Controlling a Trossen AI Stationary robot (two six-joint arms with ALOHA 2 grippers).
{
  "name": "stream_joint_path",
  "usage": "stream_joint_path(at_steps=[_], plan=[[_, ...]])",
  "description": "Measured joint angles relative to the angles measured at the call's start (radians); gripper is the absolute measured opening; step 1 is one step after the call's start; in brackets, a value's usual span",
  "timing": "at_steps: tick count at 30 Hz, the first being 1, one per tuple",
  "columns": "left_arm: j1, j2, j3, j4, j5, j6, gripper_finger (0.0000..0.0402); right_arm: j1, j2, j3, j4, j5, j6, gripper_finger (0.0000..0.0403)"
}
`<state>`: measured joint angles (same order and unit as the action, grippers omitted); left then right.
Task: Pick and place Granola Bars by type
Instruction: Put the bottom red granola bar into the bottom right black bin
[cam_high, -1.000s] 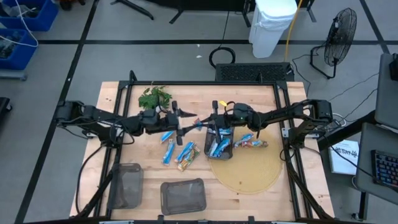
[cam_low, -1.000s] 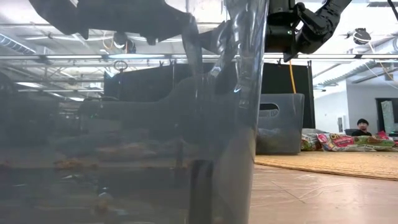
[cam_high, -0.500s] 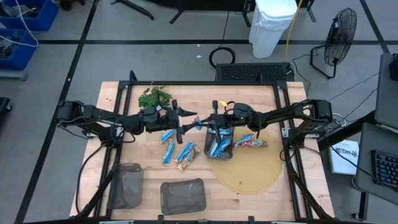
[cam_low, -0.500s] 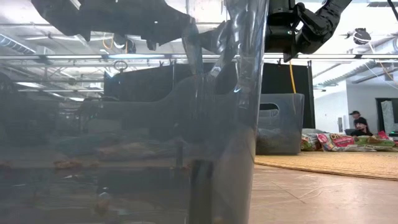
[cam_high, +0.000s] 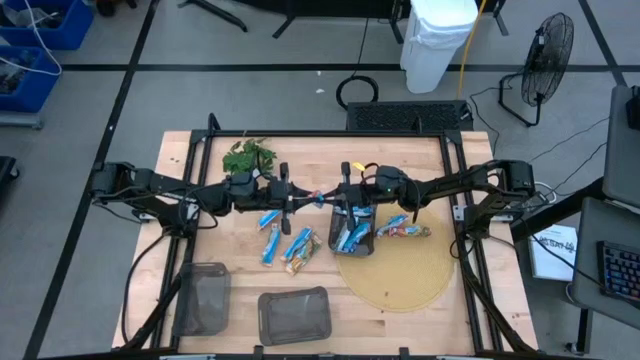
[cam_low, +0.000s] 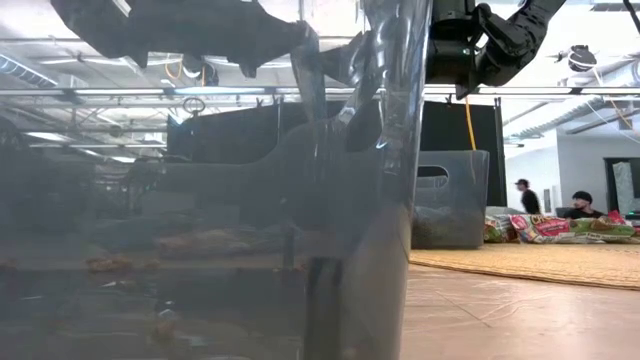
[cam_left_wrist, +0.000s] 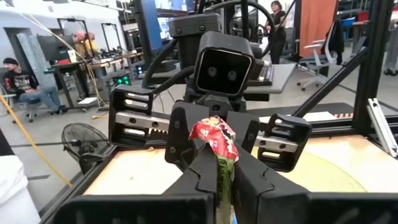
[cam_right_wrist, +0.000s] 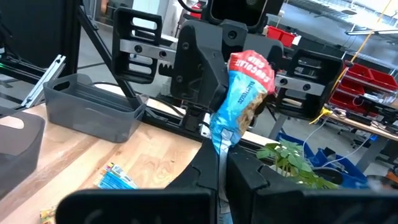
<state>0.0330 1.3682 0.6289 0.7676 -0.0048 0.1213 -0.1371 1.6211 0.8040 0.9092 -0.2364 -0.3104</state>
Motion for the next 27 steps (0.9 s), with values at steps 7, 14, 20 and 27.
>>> stream_joint_path(at_steps=[7,14,20,27], plan=[[-0.001,-0.001,-0.001,-0.003,-0.003,0.014,0.0020,0.000,-0.001,0.001,-0.021,0.002,0.064,0.0024],[-0.001,-0.007,-0.001,0.001,0.004,0.037,0.0019,0.001,-0.002,0.000,-0.038,0.026,0.066,0.0130],[-0.001,-0.045,-0.001,-0.041,0.003,0.053,0.0018,0.002,-0.091,0.000,-0.196,0.145,0.126,0.0223],[-0.009,-0.118,-0.001,-0.216,-0.040,0.065,0.0018,0.011,-0.315,-0.012,-0.588,0.159,0.208,0.0250]])
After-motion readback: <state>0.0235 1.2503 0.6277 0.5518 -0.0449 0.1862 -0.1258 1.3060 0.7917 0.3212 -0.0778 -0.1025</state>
